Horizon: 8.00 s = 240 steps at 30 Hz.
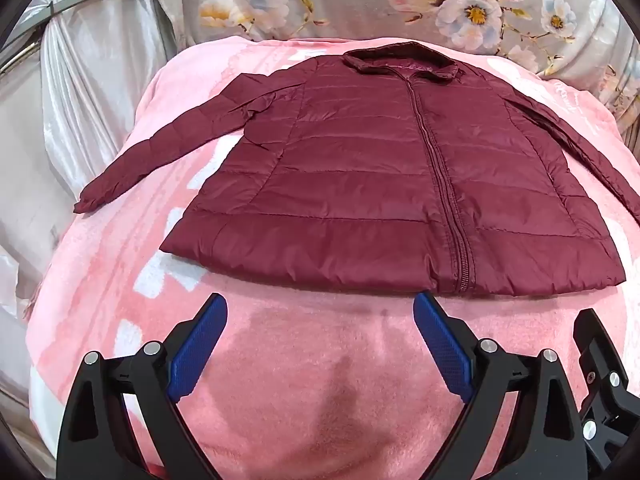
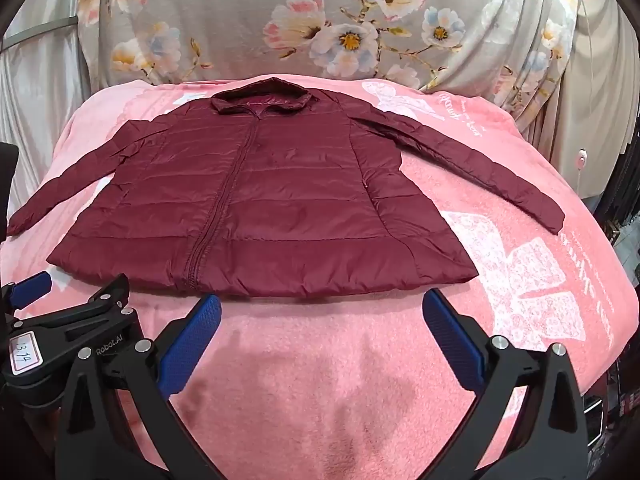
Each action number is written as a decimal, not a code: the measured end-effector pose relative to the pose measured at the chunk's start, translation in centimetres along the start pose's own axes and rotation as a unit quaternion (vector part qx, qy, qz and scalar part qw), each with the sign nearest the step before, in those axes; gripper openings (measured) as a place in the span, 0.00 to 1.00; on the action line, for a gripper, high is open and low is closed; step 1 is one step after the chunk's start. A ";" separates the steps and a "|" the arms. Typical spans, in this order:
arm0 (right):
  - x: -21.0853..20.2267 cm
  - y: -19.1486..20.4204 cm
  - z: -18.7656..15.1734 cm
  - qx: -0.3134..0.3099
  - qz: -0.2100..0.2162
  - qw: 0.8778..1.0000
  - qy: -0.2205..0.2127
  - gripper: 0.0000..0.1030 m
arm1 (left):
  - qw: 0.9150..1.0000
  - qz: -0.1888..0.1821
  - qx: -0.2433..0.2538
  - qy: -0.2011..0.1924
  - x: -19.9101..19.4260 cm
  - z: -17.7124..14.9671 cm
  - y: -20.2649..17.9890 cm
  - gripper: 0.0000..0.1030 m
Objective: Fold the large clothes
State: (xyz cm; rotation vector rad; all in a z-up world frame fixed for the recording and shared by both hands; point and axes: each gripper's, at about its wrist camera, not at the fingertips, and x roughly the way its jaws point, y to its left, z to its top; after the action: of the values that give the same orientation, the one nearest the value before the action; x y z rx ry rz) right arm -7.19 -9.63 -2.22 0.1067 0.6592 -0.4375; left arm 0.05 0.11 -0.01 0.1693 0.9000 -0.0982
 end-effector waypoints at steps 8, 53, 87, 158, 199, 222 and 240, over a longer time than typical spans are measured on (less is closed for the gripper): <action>-0.1 0.0 -0.1 -0.003 -0.002 1.000 -0.003 0.96 | 1.000 0.004 0.004 -0.003 -0.2 0.1 0.5 0.89; -0.6 -0.2 -0.3 -0.002 -0.001 1.000 -0.007 0.96 | 1.000 0.010 -0.001 -0.008 -1.0 0.4 0.5 0.89; -1.1 0.0 -0.2 0.000 0.000 1.000 -0.010 0.96 | 1.000 0.010 -0.004 -0.010 -1.2 0.2 1.0 0.89; 19.8 -37.2 11.8 0.411 -0.041 0.907 -0.079 0.10 | 0.989 0.094 -0.105 0.046 10.0 7.5 8.8 0.89; 18.2 -0.9 19.7 0.019 0.228 0.973 -0.038 0.63 | 0.982 -0.120 -0.147 0.024 11.4 14.1 10.7 0.89; 31.7 -19.0 21.4 0.317 0.229 0.919 0.044 0.08 | 0.987 -0.073 -0.135 0.036 17.3 21.6 6.2 0.01; 28.7 -15.8 21.3 0.238 0.180 0.954 0.035 0.13 | 0.997 0.022 -0.071 -0.001 21.2 19.1 4.2 0.01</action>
State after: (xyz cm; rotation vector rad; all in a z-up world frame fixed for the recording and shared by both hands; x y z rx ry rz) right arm 18.41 -39.15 -2.40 0.6925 0.5768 -0.2317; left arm 28.55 0.36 -4.55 0.0564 0.8984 0.0071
